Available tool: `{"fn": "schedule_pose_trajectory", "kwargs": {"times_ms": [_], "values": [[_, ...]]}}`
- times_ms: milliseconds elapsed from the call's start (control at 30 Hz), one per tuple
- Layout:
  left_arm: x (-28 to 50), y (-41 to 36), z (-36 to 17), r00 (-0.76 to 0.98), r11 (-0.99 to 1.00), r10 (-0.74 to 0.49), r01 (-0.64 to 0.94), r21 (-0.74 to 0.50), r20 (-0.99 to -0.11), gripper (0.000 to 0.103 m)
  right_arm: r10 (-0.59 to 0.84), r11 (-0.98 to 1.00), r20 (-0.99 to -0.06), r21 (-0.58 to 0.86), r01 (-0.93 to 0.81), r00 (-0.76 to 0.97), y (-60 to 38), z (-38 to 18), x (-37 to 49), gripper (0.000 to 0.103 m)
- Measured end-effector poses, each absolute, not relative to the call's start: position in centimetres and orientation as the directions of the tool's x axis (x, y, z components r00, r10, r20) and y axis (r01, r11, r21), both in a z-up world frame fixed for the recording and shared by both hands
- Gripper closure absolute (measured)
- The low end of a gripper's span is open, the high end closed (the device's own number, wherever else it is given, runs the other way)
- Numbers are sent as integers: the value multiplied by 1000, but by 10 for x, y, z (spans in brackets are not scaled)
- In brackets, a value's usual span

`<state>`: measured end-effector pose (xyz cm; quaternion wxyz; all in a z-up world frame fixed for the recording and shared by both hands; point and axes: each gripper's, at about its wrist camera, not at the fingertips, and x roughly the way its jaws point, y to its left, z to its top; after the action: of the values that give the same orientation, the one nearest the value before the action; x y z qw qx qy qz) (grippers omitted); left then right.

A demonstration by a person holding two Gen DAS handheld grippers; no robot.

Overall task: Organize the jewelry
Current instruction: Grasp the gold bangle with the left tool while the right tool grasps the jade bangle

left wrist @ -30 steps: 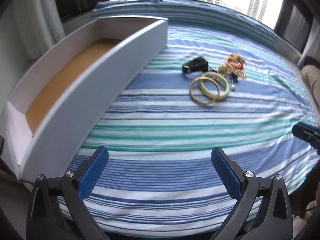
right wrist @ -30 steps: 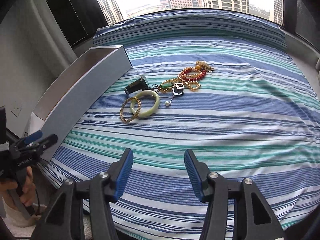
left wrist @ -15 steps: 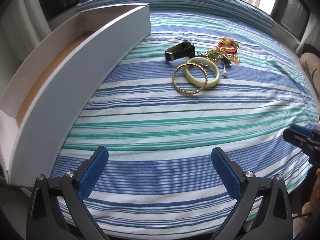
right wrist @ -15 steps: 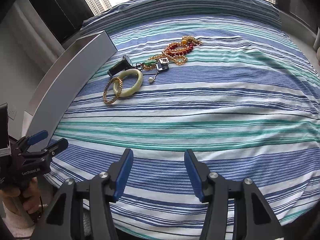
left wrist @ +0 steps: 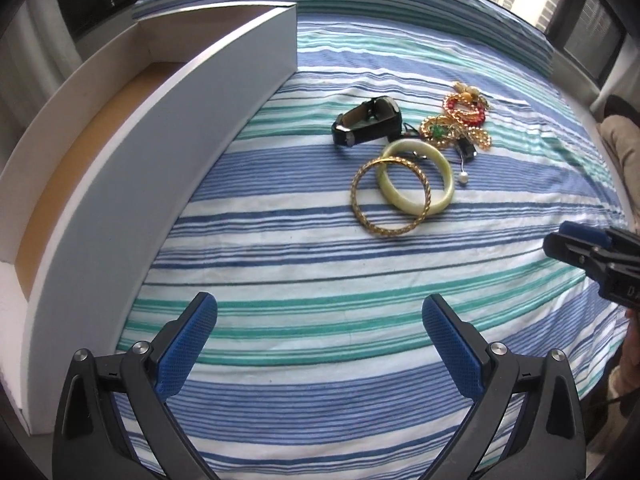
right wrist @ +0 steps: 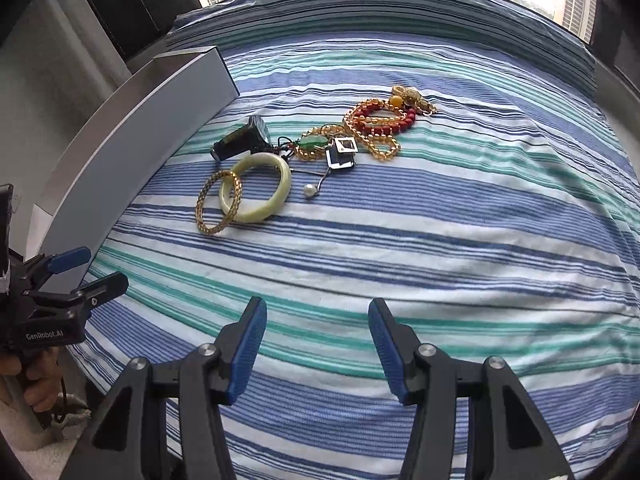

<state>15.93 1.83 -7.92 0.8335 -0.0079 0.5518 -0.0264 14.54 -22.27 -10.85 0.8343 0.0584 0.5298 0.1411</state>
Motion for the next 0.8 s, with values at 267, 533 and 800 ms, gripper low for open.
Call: {"fn": "schedule_pose_trajectory", "kwargs": {"times_ms": [267, 533, 800], "values": [[194, -38, -95, 413, 972, -95, 237, 6, -906, 1, 335, 942, -863, 310, -128, 379, -230, -101, 185, 49], [221, -47, -118, 386, 958, -92, 286, 24, -918, 19, 349, 933, -904, 310, -183, 249, -204, -117, 244, 49], [229, -42, -134, 375, 951, -100, 307, 22, -922, 33, 301, 933, -941, 256, -254, 157, -158, -146, 293, 65]]}}
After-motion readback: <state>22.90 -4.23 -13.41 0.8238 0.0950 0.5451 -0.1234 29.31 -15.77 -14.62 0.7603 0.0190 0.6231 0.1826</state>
